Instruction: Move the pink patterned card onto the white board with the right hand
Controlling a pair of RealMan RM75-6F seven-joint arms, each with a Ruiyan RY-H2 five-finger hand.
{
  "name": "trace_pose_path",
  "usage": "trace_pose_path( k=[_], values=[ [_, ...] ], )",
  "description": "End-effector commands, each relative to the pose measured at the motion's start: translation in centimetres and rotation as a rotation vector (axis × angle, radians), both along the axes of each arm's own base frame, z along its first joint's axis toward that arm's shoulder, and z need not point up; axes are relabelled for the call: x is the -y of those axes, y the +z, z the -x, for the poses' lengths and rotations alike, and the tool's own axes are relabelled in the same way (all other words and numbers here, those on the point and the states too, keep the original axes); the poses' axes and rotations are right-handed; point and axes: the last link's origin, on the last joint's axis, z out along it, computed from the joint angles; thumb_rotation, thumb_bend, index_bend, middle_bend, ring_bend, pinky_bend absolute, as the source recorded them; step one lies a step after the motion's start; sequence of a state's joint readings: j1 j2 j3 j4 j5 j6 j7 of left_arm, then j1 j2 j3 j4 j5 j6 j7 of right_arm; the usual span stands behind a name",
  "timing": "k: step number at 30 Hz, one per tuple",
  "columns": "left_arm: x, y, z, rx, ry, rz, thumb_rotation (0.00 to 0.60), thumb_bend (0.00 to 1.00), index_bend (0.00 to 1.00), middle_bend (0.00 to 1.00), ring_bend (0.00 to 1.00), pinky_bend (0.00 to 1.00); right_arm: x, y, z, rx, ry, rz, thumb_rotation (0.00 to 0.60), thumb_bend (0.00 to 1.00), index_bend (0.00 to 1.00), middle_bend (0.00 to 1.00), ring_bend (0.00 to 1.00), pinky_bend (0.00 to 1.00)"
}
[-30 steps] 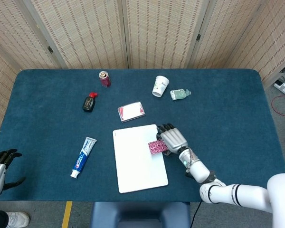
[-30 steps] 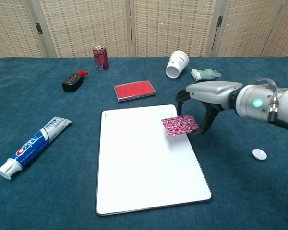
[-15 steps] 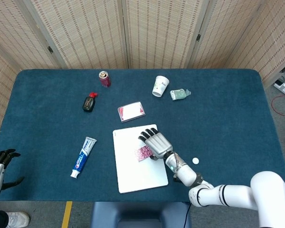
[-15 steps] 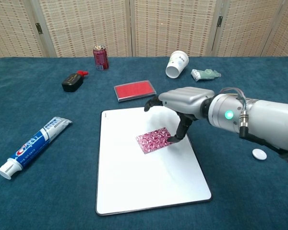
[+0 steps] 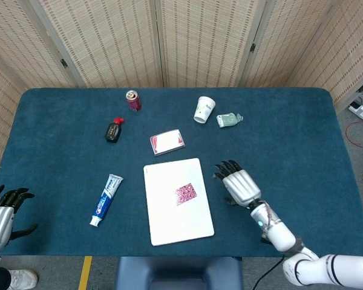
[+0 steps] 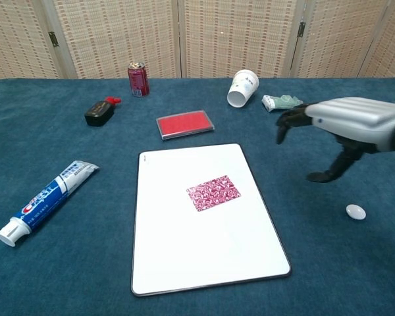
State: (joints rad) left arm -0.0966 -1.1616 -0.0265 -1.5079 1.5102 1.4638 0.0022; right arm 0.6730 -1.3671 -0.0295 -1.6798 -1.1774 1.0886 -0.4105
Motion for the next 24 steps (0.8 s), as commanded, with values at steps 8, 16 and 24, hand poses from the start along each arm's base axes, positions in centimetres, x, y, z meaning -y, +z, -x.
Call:
trace_pose_path(
  k=[8, 16, 24],
  values=[
    [-0.1, -0.4, -0.5, 0.005, -0.009, 0.005, 0.6, 0.09, 0.32, 0.24, 0.22, 0.0, -3.6, 1.9, 6.5, -0.066, -0.108, 0.025, 0.6, 0.28, 0.34, 0.18, 0.08, 0.08],
    [-0.1, -0.3, -0.9, 0.007, -0.02, 0.006, 0.6, 0.09, 0.32, 0.24, 0.22, 0.0, -3.4, 0.5, 9.0, -0.102, -0.153, 0.006, 0.6, 0.28, 0.38, 0.19, 0.09, 0.08],
    [0.0, -0.1, -0.8, 0.008, -0.011, -0.003, 0.6, 0.09, 0.32, 0.24, 0.22, 0.0, -3.2, -0.6, 9.6, -0.098, -0.17, -0.007, 0.6, 0.28, 0.39, 0.19, 0.09, 0.08]
  ],
)
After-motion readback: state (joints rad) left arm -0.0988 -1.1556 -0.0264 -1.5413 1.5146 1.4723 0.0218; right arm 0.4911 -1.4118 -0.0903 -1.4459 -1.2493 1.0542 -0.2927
